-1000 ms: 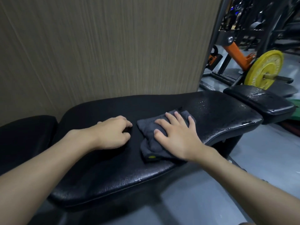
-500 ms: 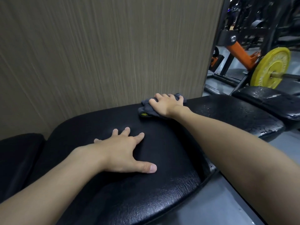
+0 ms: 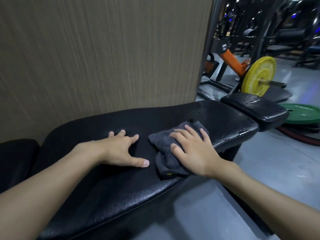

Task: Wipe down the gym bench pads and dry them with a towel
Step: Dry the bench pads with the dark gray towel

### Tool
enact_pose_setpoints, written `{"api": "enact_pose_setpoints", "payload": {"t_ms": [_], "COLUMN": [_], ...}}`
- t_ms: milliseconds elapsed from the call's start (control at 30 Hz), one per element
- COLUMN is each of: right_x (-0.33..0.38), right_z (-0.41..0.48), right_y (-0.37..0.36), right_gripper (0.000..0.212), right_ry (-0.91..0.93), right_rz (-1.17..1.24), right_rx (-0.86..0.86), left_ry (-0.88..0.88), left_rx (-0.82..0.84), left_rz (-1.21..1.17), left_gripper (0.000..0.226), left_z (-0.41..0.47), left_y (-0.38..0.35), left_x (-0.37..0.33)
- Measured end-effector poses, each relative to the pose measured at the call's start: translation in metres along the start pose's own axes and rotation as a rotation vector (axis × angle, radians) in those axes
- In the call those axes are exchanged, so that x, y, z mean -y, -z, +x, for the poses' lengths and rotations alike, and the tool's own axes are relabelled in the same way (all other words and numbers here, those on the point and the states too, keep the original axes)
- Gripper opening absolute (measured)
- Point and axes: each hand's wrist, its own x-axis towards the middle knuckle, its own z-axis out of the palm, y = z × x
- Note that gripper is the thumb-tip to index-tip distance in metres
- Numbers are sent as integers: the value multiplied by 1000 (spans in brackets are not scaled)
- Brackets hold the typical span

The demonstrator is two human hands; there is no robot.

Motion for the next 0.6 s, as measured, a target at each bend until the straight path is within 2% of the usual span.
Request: {"api": "enact_pose_setpoints", "payload": {"t_ms": [67, 233, 433, 600], "right_x": [2, 12, -4, -35], "right_z": [-20, -21, 54, 135], "right_y": [9, 12, -2, -14], "right_gripper": [80, 87, 50, 55], "right_ry": [2, -74, -181, -186], "right_rz": [-14, 32, 9, 2], "right_rx": [21, 42, 72, 52], "left_ry": [-4, -155, -223, -171], "left_rx": [3, -73, -16, -29], "left_rz": [7, 133, 111, 105], "left_gripper": [132, 122, 103, 109], "left_z": [-1, 6, 17, 33], "left_y": [1, 9, 19, 12], "left_x": [-2, -7, -15, -34]}}
